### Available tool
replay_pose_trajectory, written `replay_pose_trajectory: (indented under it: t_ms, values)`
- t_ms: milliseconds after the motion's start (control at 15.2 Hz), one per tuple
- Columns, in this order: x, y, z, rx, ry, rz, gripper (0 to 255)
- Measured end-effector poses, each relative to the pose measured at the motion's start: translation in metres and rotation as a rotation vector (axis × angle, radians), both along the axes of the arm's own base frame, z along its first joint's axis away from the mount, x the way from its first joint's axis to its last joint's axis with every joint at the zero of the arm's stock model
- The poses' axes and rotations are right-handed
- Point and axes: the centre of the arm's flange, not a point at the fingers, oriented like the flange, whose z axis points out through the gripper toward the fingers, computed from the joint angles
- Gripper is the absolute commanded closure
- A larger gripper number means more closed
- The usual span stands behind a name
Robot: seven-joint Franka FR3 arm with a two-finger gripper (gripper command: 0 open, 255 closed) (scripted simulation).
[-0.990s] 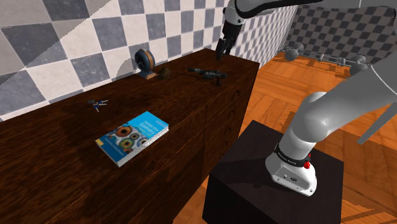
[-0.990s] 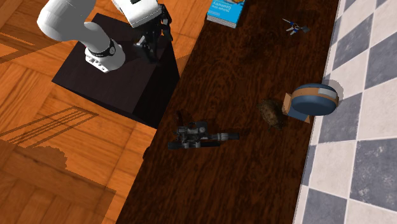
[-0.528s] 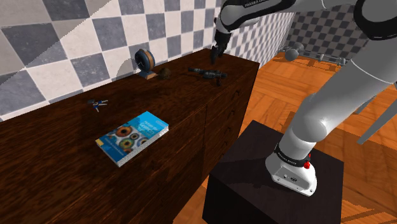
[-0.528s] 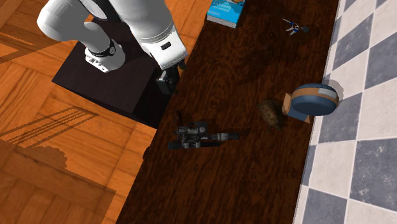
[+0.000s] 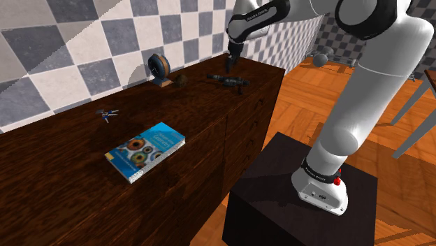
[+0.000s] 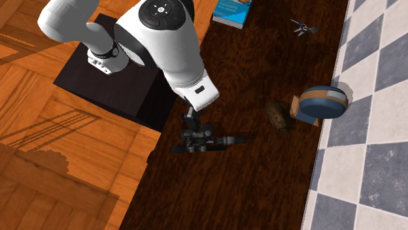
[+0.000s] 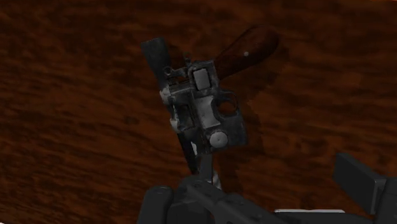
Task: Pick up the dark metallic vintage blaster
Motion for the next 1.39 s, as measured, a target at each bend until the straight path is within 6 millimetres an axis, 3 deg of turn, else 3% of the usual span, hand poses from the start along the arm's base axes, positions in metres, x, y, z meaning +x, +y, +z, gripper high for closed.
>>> replay_pose_trajectory:
  t_ms: [528, 1056, 1122, 1386]
  values:
    - [0.077, -0.043, -0.050, -0.057, 0.005, 0.070, 0]
    - [0.084, -0.050, -0.094, -0.063, 0.006, 0.078, 0]
    - [0.084, -0.049, -0.095, -0.063, 0.006, 0.078, 255]
    - [0.084, -0.049, -0.095, -0.064, 0.003, 0.079, 255]
